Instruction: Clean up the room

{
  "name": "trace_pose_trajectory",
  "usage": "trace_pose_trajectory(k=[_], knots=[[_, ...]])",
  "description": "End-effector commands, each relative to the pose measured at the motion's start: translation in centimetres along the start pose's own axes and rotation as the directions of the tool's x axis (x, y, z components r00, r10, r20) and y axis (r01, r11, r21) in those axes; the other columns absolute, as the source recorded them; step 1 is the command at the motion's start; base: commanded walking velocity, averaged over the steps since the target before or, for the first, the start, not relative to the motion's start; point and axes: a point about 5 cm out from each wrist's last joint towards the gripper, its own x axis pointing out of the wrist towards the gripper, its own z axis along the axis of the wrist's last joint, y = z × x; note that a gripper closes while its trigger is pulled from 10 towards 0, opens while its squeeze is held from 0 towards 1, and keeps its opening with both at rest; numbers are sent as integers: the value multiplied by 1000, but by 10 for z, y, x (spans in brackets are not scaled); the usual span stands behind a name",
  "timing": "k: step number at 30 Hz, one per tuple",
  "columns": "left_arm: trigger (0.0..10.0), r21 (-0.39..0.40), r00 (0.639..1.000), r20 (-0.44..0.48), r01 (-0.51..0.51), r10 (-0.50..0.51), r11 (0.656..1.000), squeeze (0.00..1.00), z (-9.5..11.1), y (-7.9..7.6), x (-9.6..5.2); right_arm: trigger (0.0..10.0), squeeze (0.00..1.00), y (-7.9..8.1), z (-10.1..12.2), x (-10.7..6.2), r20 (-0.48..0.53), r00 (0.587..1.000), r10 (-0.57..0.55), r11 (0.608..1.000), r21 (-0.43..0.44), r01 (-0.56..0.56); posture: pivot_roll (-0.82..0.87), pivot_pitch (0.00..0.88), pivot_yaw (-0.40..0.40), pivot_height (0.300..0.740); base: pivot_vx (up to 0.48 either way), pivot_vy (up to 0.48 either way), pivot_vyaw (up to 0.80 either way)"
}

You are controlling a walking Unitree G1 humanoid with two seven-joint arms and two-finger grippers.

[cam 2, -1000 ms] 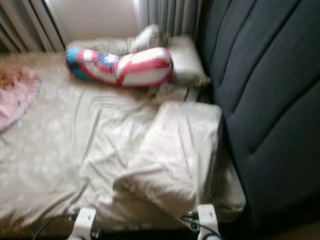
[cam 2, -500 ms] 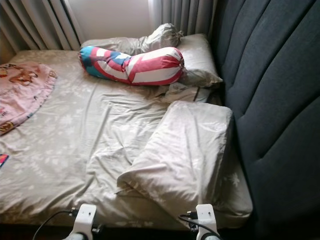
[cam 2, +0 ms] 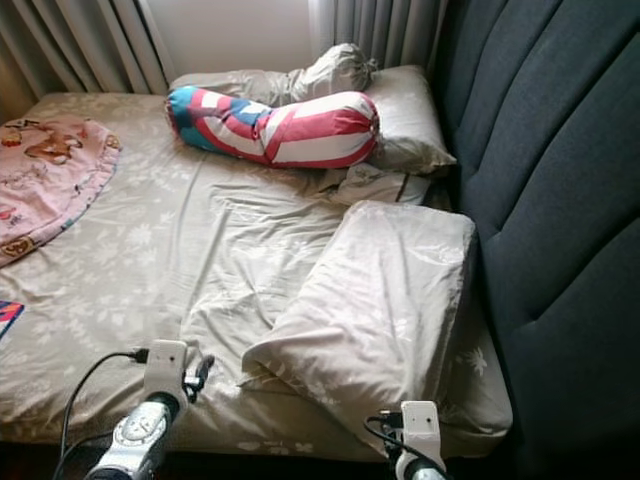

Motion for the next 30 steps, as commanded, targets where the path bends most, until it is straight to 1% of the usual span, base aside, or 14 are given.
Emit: trace_pose_trajectory(k=[1, 4, 5, 8, 9, 10, 11, 12, 13, 18, 23, 25, 26, 30], knots=[[10000, -10, 997, 73, 20, -19, 1000, 0, 6, -5, -3, 10000, 0, -4, -4, -3, 14, 999, -29, 999, 29, 28, -112, 67, -41, 740, 0, 0, 0], [10000, -14, 996, 91, 19, -17, 1000, 0, 7, -5, -4, 10000, 0, -4, -4, -4, 17, 999, -37, 999, 38, 36, -114, 68, -41, 740, 0, 0, 0], [10000, -21, 992, 124, 16, -13, 1000, 0, 10, -4, -6, 10000, 0, -6, -6, -5, 23, 998, -58, 996, 73, 56, -117, 69, -43, 740, 0, 0, 0], [10000, -19, 989, 151, 17, -14, 1000, 0, 11, -3, -10, 10000, 0, -7, -7, -7, 30, 997, -76, 993, 91, 73, -123, 70, -42, 740, 0, 0, 0], [10000, -16, 986, 165, 18, -15, 1000, 0, 11, -3, -12, 10000, 0, -9, 22, 2, 161, 983, -89, 993, 86, 75, -125, 70, -42, 740, 0, 0, 0], [10000, -14, 984, 176, 20, -17, 1000, 0, 11, -3, -14, 10000, 0, -12, 65, 9, 336, 937, -99, 994, 73, 79, -127, 72, -42, 740, 0, 0, 0], [10000, -14, 984, 176, 20, -17, 1000, 0, 11, -3, -14, 10000, 0, -12, 65, 9, 336, 937, -99, 994, 73, 79, -127, 72, -42, 740, 0, 0, 0], [10000, -6, 982, 185, 24, -22, 1000, 0, 11, -3, -17, 10000, 0, -12, 81, 9, 395, 912, -106, 993, 88, 77, -127, 72, -42, 740, 0, 0, 0], [10000, -3, 981, 192, 25, -24, 1000, 0, 10, -2, -20, 10000, 0, -11, 82, 8, 407, 907, -104, 992, 104, 67, -128, 70, -43, 740, 0, 0, 0], [10000, -1, 982, 190, 14, -13, 1000, 0, 5, 0, -28, 10000, 0, -6, 82, 4, 455, 889, -50, 997, 71, 20, -130, 68, -46, 740, 0, 0, 0], [10000, -8, 980, 200, -1, 3, 1000, 0, 6, 3, -31, 10000, 0, -6, 76, -2, 467, 884, -38, 998, 61, 11, -136, 65, -49, 740, 0, 0, 0], [10000, -14, 979, 204, -15, 17, 1000, 0, 7, 6, -32, 10000, 0, -9, 70, -5, 456, 888, -53, 997, 72, 22, -128, 57, -52, 740, 0, 0, 0], [10000, -18, 980, 200, -17, 20, 1000, 0, 9, 5, -28, 10000, 0, -9, 64, -4, 418, 906, -68, 993, 115, 22, -126, 54, -55, 740, 0, 0, 0], [10000, -16, 980, 198, -8, 11, 1000, 0, 12, 2, -22, 10000, 0, -8, 62, -1, 390, 916, -91, 987, 156, 32, -125, 52, -58, 740, 0, 0, 0]])
